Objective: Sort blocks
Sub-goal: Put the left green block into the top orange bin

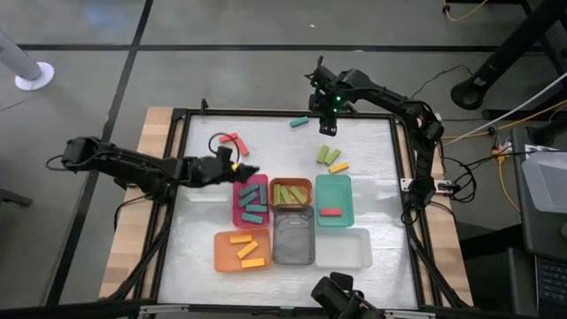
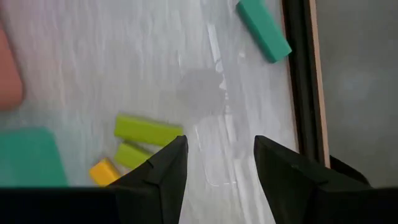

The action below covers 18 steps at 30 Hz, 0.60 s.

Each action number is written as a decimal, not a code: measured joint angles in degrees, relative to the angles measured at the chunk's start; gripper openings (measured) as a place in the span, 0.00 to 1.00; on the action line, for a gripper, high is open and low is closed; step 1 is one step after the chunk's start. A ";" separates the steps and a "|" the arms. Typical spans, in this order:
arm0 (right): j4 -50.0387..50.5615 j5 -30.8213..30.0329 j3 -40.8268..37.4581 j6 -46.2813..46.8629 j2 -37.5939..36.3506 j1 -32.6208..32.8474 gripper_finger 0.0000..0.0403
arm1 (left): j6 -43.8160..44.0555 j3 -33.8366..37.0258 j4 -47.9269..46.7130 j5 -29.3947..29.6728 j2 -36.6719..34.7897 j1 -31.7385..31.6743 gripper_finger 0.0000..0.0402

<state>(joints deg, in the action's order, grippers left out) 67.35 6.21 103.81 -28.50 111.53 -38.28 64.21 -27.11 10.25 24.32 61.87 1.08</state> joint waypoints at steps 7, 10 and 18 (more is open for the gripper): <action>-1.41 -0.10 -5.08 -2.75 -0.02 0.00 0.45 | -0.58 -0.04 -0.10 -0.02 0.00 -8.67 0.52; -1.95 -0.12 -7.85 -11.72 0.00 0.00 0.45 | -2.93 -0.04 -0.08 -0.04 0.00 -10.50 0.52; -7.12 0.00 -16.66 -21.68 0.00 0.02 0.45 | -4.85 -0.04 -0.32 -0.13 0.00 -11.69 0.52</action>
<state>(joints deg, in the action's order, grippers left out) 60.22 6.21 87.15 -50.18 111.53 -38.26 59.36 -27.16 9.92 24.18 61.87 -10.61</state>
